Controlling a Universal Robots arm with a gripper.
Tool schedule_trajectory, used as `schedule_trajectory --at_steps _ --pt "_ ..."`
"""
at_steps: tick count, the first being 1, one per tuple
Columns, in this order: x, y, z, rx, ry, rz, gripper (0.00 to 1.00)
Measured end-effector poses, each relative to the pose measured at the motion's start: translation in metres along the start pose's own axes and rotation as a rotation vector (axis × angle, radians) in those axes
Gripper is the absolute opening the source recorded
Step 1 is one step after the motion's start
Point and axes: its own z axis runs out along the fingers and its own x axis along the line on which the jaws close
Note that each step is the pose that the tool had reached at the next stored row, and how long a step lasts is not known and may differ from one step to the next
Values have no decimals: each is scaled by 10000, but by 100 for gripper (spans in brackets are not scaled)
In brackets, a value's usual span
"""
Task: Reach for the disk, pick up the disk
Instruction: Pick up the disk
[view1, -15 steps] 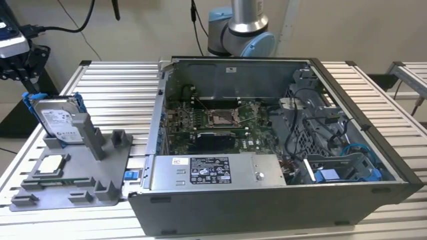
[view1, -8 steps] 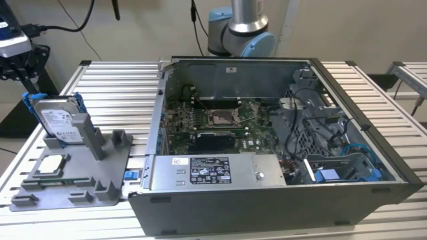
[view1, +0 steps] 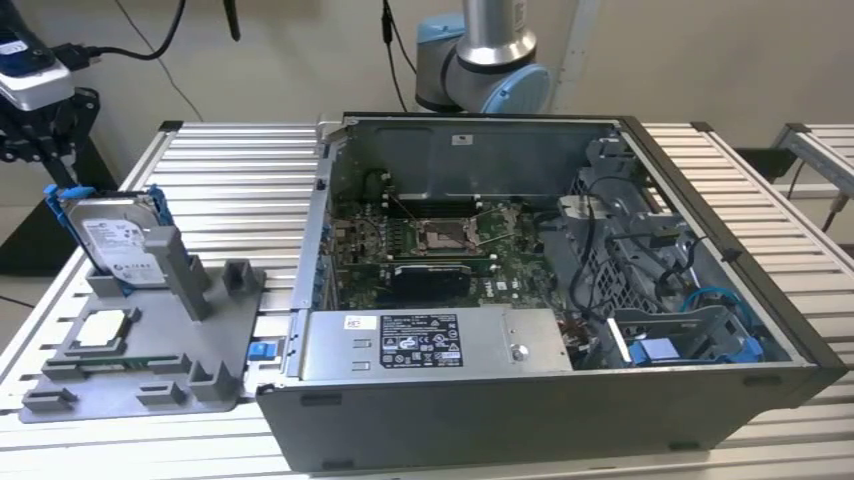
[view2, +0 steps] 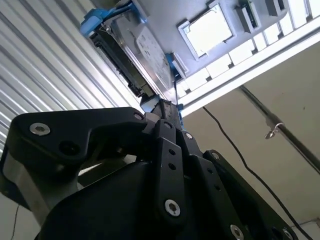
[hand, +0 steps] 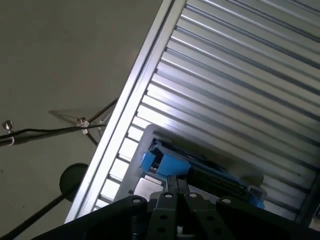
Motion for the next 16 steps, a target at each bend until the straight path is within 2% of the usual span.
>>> schedule_trajectory --at_steps 16 --pt "0 0 0 1 110 -2912 0"
